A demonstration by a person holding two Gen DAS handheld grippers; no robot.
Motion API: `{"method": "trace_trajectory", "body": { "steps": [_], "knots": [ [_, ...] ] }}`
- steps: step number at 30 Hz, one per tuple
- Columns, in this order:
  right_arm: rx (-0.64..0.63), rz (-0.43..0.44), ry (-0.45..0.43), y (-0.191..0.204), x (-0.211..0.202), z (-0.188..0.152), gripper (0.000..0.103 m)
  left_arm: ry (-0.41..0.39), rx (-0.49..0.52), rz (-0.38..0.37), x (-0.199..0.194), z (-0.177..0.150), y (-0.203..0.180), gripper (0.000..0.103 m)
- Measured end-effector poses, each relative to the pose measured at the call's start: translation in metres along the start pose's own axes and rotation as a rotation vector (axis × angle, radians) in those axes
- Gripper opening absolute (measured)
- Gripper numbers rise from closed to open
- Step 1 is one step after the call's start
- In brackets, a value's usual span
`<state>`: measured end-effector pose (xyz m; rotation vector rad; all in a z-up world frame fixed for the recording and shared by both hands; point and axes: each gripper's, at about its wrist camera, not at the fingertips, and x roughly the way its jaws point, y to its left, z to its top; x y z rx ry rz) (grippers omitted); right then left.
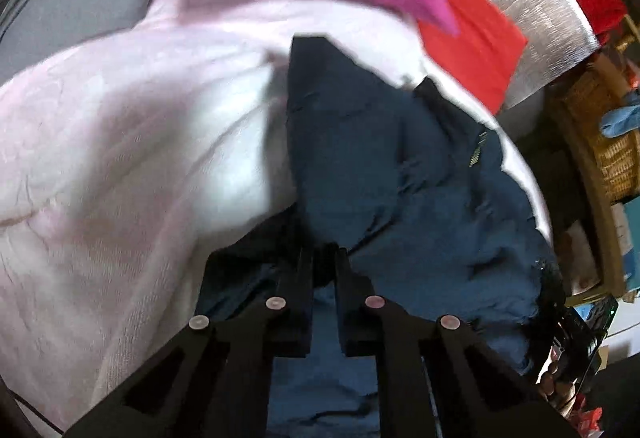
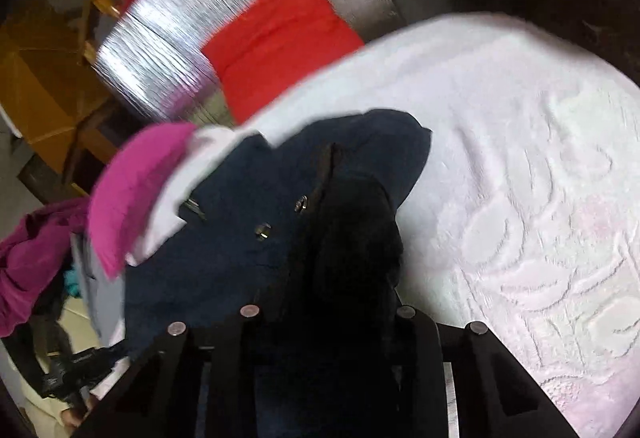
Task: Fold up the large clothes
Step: 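Open both tools and release the folded jacket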
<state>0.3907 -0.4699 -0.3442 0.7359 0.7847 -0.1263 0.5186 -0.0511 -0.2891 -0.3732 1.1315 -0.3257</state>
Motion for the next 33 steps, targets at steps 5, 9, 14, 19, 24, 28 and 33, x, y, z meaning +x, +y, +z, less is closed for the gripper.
{"method": "trace_trajectory", "body": {
  "steps": [5, 9, 14, 19, 24, 28, 33],
  "knots": [
    [0.089, 0.049, 0.023, -0.01, -0.006, 0.0, 0.057, -0.007, -0.044, -0.022, -0.007, 0.001, 0.009, 0.014],
    [0.157, 0.093, -0.024, -0.028, -0.03, 0.003, 0.077, -0.052, -0.043, -0.004, -0.028, -0.002, 0.006, 0.05],
    [0.227, 0.122, -0.067, -0.053, -0.051, 0.005, 0.077, -0.148, -0.036, -0.028, -0.05, -0.003, -0.001, 0.064],
    [0.245, 0.136, -0.052, -0.06, -0.05, -0.001, 0.077, -0.136, -0.07, -0.047, -0.042, 0.001, 0.0, 0.075],
    [0.214, 0.135, -0.015, -0.051, -0.032, -0.002, 0.077, -0.041, -0.075, 0.042, 0.0, 0.004, 0.005, 0.075],
    [0.145, 0.095, 0.061, -0.035, -0.002, -0.007, 0.053, -0.043, -0.033, 0.099, 0.012, 0.005, -0.003, 0.075],
    [-0.014, 0.046, -0.031, 0.0, -0.025, -0.004, 0.033, -0.06, -0.019, 0.085, 0.006, 0.008, -0.009, 0.074]
  ]
}}
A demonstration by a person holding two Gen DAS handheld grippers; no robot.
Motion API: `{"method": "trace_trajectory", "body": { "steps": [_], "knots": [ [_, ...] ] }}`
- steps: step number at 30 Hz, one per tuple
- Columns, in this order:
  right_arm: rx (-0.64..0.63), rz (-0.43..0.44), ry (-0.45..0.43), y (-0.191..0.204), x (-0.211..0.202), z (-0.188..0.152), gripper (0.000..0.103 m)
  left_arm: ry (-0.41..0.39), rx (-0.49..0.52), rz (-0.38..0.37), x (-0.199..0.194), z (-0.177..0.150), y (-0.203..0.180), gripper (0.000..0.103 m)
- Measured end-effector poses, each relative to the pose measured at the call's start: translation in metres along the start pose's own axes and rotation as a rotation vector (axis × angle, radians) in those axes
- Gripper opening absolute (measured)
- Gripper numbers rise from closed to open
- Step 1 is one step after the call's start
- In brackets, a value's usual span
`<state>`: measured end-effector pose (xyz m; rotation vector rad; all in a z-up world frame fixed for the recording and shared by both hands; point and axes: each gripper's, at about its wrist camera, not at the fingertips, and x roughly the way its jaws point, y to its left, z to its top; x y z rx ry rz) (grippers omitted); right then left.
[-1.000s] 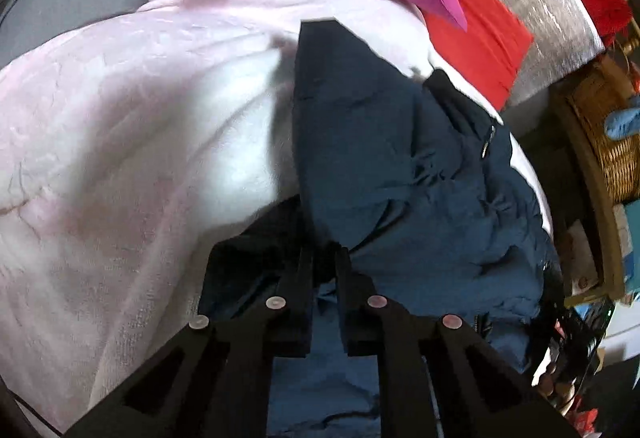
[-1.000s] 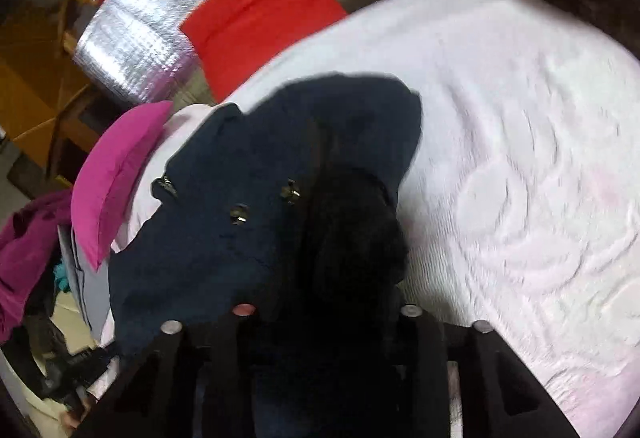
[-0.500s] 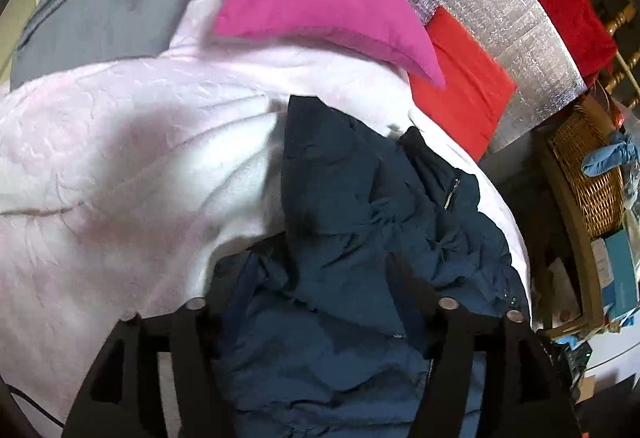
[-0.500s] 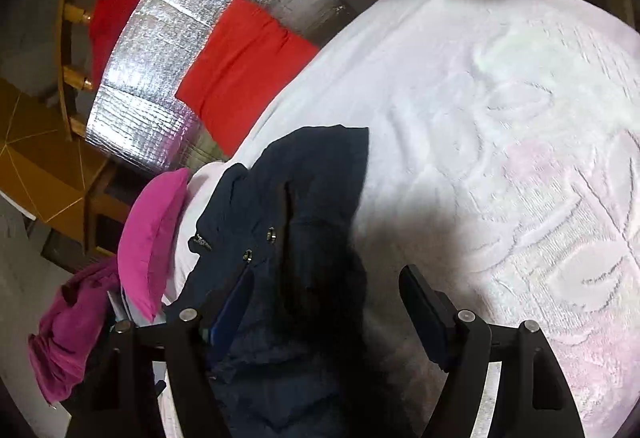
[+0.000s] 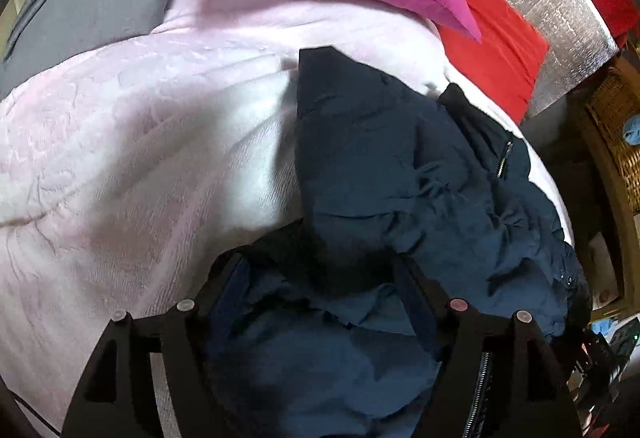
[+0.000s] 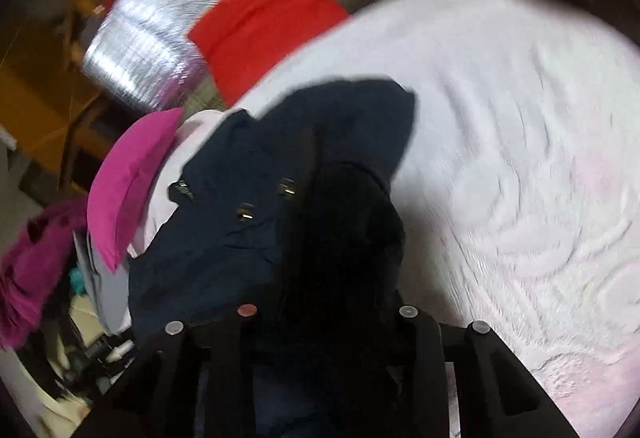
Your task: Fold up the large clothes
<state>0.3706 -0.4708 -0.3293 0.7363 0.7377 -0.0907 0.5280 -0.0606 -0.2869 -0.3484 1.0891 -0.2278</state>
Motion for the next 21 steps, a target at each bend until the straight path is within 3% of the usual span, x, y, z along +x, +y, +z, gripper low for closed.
{"method": "trace_trajectory", "body": {
  "steps": [2, 4, 5, 7, 10, 11, 21],
  "knots": [
    [-0.009, -0.012, -0.002, 0.0, -0.001, -0.001, 0.033, 0.001, -0.009, 0.0, -0.001, 0.001, 0.002, 0.074],
    [0.019, -0.058, 0.074, -0.012, 0.016, -0.007, 0.039, 0.017, -0.015, 0.013, 0.001, -0.003, 0.004, 0.074],
    [0.05, -0.052, 0.095, -0.018, 0.019, -0.011, 0.046, 0.025, -0.015, 0.011, 0.0, -0.005, 0.006, 0.074],
    [0.069, -0.029, 0.091, -0.02, 0.01, -0.011, 0.049, 0.026, -0.003, 0.011, -0.01, -0.008, 0.011, 0.074],
    [0.039, 0.011, 0.072, -0.014, -0.014, -0.014, 0.069, -0.001, 0.028, 0.046, -0.032, -0.015, 0.013, 0.074],
    [0.025, 0.008, 0.059, -0.013, -0.021, -0.017, 0.072, -0.012, 0.039, 0.057, -0.04, -0.019, 0.014, 0.074],
    [-0.026, 0.018, 0.049, -0.019, -0.085, -0.059, 0.072, -0.17, 0.24, 0.196, -0.12, -0.104, 0.019, 0.074]
  ]
}}
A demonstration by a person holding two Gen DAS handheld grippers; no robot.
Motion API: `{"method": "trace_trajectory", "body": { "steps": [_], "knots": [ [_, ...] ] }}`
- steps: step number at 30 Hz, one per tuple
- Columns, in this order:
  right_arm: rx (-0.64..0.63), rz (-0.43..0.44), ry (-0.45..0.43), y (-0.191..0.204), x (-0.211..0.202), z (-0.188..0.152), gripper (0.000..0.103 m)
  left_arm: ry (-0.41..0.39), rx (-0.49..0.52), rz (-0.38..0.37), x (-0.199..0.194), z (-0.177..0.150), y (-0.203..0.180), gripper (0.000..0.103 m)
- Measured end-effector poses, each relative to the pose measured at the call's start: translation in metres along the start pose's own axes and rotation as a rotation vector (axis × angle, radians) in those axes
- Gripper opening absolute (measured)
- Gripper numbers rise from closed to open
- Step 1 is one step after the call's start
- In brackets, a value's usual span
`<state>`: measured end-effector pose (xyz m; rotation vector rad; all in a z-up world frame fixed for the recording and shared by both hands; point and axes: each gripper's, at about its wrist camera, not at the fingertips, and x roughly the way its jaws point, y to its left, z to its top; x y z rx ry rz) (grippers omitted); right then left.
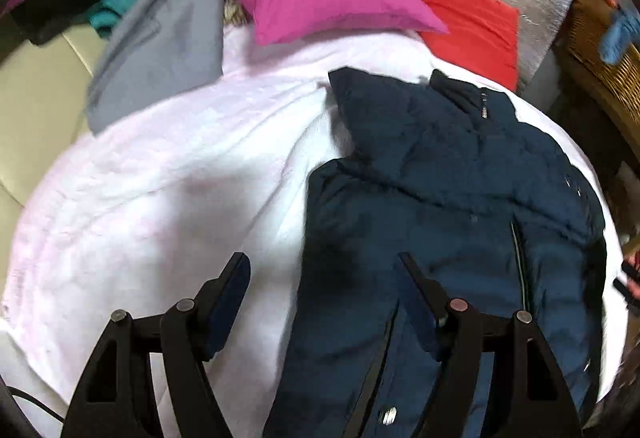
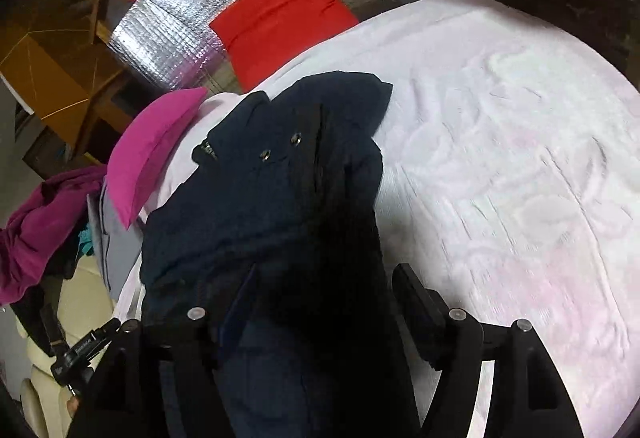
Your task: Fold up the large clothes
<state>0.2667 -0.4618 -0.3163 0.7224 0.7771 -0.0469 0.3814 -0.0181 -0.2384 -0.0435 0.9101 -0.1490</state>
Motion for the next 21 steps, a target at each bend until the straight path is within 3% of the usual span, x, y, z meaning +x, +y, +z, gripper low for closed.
{"method": "trace_trajectory", "body": {
  "steps": [7, 11, 21],
  "knots": [
    [-0.009, 0.063, -0.032, 0.011, -0.044, -0.038, 0.072, -0.16, 0.024, -0.005, -0.062, -0.048, 0.001, 0.077],
    [-0.039, 0.092, -0.042, 0.016, -0.066, -0.066, 0.072, -0.221, 0.033, 0.028, -0.087, -0.07, 0.002, 0.079],
    [-0.095, 0.128, -0.025, 0.017, -0.104, -0.125, 0.073, -0.232, 0.083, 0.098, -0.107, -0.111, 0.002, 0.08]
  ]
}}
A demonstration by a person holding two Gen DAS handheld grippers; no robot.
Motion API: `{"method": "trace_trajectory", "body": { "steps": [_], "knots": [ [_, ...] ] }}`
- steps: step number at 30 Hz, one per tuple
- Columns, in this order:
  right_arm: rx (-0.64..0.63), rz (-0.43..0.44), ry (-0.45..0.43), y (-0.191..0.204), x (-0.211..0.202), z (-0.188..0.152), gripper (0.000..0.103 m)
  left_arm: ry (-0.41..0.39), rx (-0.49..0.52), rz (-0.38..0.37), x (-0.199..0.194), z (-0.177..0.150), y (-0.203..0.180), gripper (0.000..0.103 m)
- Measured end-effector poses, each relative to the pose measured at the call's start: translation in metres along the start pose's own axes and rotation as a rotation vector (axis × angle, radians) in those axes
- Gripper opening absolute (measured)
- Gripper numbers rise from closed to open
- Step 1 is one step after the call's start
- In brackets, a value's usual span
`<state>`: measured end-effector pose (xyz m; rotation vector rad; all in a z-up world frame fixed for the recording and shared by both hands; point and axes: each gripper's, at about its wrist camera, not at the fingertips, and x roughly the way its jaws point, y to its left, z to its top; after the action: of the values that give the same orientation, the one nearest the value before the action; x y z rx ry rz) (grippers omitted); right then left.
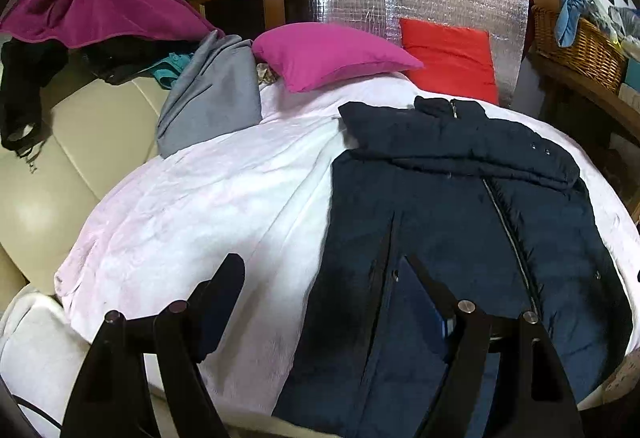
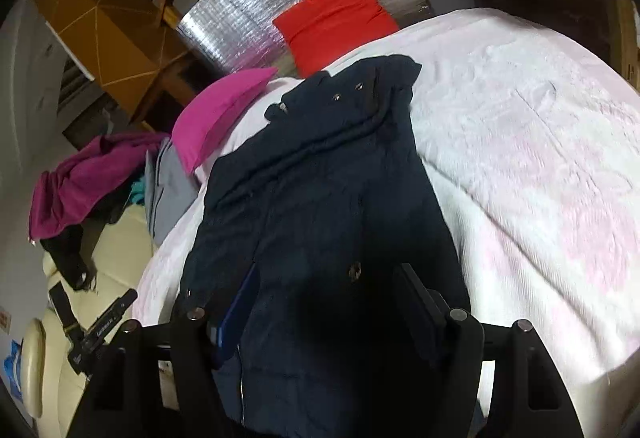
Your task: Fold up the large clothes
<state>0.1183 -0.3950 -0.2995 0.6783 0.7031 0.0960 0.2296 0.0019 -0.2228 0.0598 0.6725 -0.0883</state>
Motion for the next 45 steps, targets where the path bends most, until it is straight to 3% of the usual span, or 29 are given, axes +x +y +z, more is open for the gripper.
{"method": "trace_trajectory", "body": {
  "steps": [15, 28, 31, 35, 40, 45],
  "knots": [
    [-0.028, -0.01, 0.019, -0.009, -0.019, -0.029, 0.073, -0.041, 0.018, 0.069, -0.019, -0.019, -0.004, 0.08],
    [0.024, -0.05, 0.033, -0.036, -0.028, -0.037, 0.073, -0.014, 0.052, 0.126, -0.016, -0.029, -0.009, 0.08],
    [0.045, -0.071, 0.054, -0.043, -0.026, -0.04, 0.073, 0.065, 0.033, 0.109, -0.005, -0.034, -0.007, 0.08],
    [0.07, -0.102, 0.087, -0.054, -0.021, -0.044, 0.073, 0.219, -0.078, 0.034, 0.018, -0.044, 0.008, 0.08],
    [0.061, -0.142, 0.127, -0.058, -0.009, -0.048, 0.073, 0.346, -0.188, -0.057, 0.038, -0.059, 0.019, 0.08],
    [0.038, -0.177, 0.185, -0.054, 0.012, -0.054, 0.072, 0.412, -0.259, -0.142, 0.049, -0.071, 0.022, 0.079]
  ]
}}
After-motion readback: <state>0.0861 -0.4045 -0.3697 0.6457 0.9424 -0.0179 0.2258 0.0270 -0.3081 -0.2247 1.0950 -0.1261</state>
